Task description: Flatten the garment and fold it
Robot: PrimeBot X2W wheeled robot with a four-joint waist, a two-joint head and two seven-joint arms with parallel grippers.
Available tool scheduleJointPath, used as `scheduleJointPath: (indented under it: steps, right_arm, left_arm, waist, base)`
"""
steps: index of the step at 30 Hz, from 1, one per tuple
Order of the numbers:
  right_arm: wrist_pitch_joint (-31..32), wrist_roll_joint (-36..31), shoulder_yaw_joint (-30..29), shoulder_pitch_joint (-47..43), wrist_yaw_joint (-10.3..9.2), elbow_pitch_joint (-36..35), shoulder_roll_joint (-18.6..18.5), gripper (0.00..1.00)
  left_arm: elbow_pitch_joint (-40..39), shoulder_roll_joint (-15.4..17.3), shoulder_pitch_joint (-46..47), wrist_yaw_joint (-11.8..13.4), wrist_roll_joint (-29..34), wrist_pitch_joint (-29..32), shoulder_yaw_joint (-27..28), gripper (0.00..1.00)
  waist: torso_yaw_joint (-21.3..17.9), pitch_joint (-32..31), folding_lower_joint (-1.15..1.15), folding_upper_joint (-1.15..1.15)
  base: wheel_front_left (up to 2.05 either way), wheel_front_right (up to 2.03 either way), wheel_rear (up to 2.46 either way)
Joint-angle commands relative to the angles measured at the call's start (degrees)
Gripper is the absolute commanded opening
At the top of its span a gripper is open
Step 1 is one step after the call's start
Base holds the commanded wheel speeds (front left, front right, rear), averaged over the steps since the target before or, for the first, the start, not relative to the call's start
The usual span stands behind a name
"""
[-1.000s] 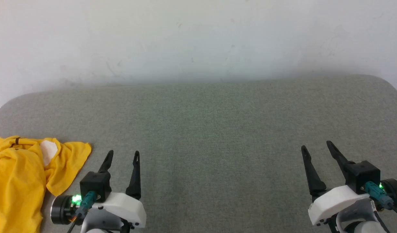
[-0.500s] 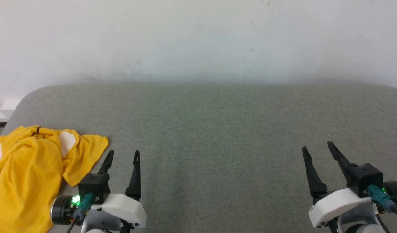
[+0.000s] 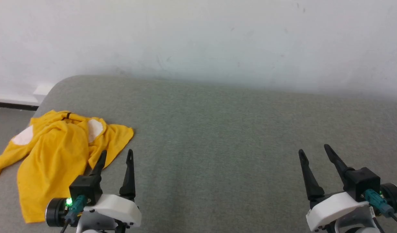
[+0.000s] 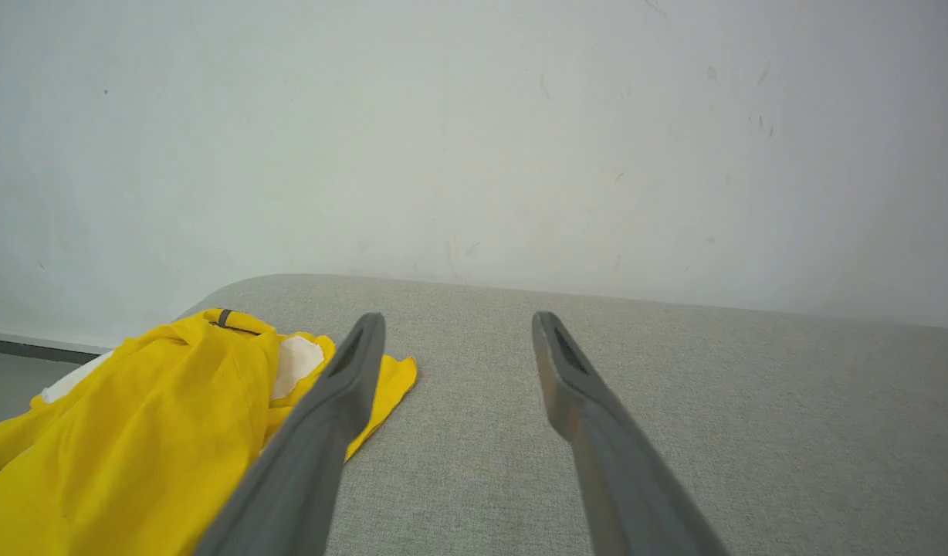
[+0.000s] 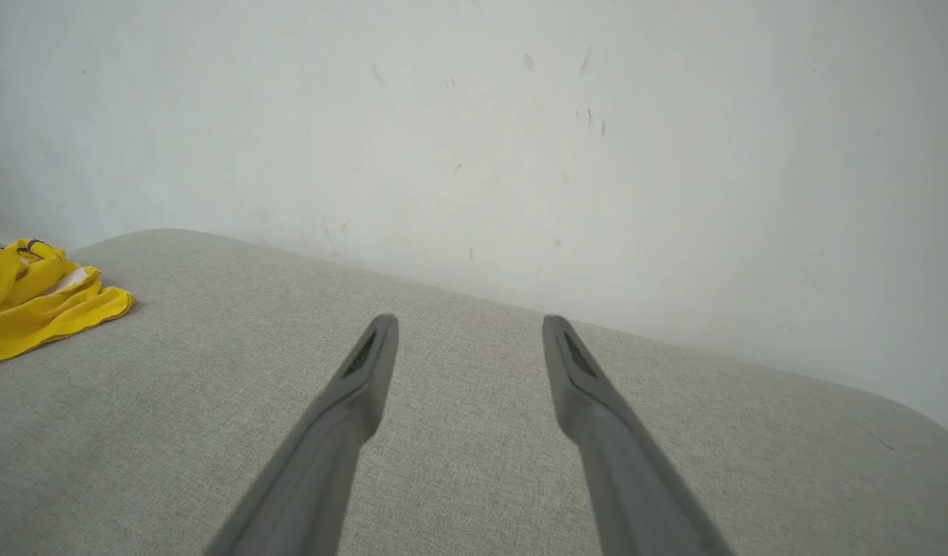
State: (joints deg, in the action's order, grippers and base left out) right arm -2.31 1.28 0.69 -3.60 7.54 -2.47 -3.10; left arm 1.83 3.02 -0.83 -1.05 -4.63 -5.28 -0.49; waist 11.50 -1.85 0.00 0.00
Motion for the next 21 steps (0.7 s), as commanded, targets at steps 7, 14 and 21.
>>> scheduleJointPath:
  steps: [7, 14, 21]
  right_arm:
    - [-1.0, 0.3, 0.6, -0.5, -0.02, -0.9, 0.1, 1.00]
    - [-1.5, 0.5, 1.3, -0.5, -0.03, -1.5, 0.1, 1.00]
    - [-1.7, 0.8, 1.5, -0.8, -0.03, -2.3, 0.1, 1.00]
  left_arm:
    - [0.4, -0.1, -0.5, -0.5, -1.7, -1.5, 1.3, 1.00]
    - [1.0, -0.1, -0.8, -0.4, -2.6, -2.3, 2.3, 1.00]
    - [1.9, -0.1, -1.1, -0.1, -3.8, -3.2, 2.8, 1.00]
  waist:
    - [5.1, -0.4, 0.00, 0.00]
    - [8.4, -0.9, 0.00, 0.00]
    - [10.6, -1.3, 0.00, 0.00]
  base:
    - [0.00, 0.00, 0.00]
    - [0.00, 0.00, 0.00]
    - [0.00, 0.00, 0.00]
